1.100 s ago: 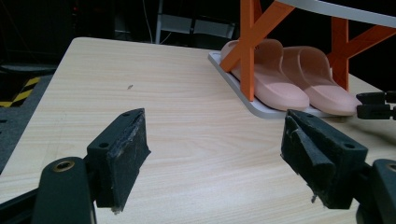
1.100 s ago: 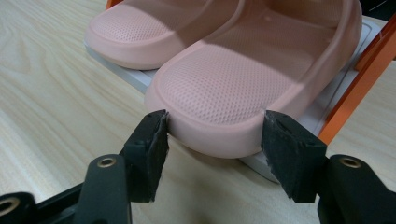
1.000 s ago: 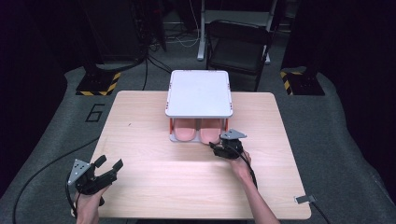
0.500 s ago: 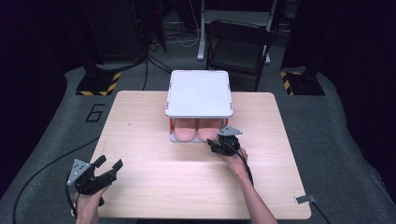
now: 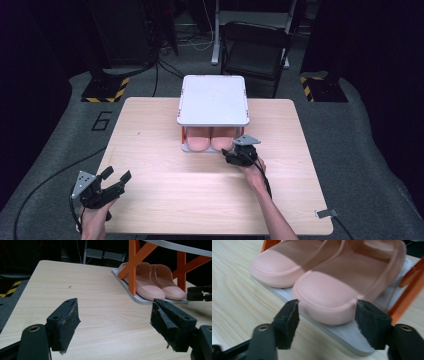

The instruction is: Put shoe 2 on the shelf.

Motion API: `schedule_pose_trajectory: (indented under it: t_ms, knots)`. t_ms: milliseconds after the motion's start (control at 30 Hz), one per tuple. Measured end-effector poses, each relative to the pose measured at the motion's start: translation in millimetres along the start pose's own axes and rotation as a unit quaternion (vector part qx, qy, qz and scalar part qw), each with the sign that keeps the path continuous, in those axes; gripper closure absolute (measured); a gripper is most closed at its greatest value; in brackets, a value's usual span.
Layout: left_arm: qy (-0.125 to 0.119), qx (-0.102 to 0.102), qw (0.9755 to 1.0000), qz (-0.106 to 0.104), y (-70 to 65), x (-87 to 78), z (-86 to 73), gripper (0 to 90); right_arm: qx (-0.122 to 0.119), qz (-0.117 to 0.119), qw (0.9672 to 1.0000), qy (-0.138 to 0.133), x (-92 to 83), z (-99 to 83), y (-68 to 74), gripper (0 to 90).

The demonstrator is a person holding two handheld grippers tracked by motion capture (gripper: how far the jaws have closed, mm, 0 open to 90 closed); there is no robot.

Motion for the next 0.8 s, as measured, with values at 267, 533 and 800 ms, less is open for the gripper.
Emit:
schedule_pose_trajectory:
  t_ms: [267, 533, 800]
  knots:
    - [0.000, 0.004, 1.0000, -0.005, -3.2, 1.9, 1.4, 22.5, 0.009, 0.001, 0.9996, -0.025, -46.9, -7.0, -14.6, 25.9]
    - [0.001, 0.005, 1.0000, -0.005, -3.6, 2.6, 2.3, 22.5, 0.006, 0.028, 0.9993, -0.024, -56.9, -15.4, -20.4, 29.8]
    - [-0.006, -0.003, 1.0000, 0.003, 2.1, -1.8, 2.7, 22.6, -0.001, 0.037, 0.9993, -0.002, -14.2, -15.7, 8.8, 27.8]
Point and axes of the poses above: each handheld gripper's, and its own axes: x roughly forward along the jaws, z roughly out of its top, y roughly to its left, the point moved 6 cm from there along x, roughly forward along the jaws, and after that the axes turned 9 degrees about -z, right-handed, at the moved point
